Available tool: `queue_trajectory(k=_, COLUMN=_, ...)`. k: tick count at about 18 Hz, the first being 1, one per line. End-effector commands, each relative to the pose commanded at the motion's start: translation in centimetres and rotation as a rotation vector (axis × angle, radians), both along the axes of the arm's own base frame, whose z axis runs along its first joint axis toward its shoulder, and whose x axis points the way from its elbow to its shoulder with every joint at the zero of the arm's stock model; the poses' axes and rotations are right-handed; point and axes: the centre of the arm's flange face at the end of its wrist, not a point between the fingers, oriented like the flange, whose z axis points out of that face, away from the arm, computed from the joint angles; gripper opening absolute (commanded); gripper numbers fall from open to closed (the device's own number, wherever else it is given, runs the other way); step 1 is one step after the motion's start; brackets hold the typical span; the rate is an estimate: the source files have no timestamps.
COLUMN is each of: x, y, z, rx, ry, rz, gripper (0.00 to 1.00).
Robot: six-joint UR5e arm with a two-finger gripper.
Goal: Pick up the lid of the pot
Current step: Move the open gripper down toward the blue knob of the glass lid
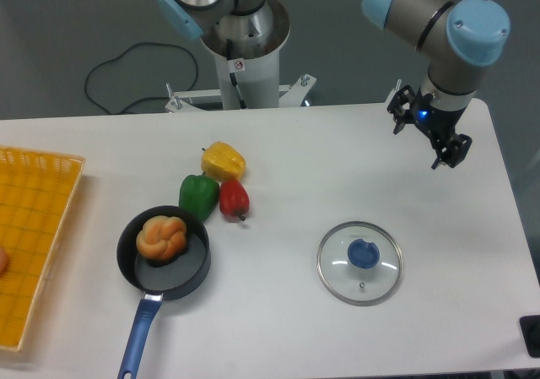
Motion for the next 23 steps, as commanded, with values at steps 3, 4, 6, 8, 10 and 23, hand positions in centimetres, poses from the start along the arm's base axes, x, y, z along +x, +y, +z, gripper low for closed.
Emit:
queue_trajectory(k=3, x=-0.3, y=-0.5, z=-0.1, rx=0.007, ry=-0.005, rz=0.011, gripper=1.0)
queue_trajectory(k=4, x=-0.3, y=-0.5, z=0.0, rx=0.011, ry=-0.005, rz=0.014, gripper=1.0)
queue_trajectory(k=6, x=0.0, y=-0.5, z=-0.8, rx=0.005, ry=-0.017, rz=0.013, gripper=1.0)
queue_trajectory(k=8, x=0.6, y=-0.5, z=-2.6, rx=-0.001, ry=-0.04, rz=0.022, gripper=1.0)
queue_trajectory(k=10, x=0.5, y=-1.0, z=-3.3, rx=0.004, ry=-0.025, rz=0.029, gripper=1.0)
queue_trajectory(k=23, x=-0.6, y=1.6, z=-7.8, rx=0.025, ry=-0.074, rz=0.324, gripper=1.0)
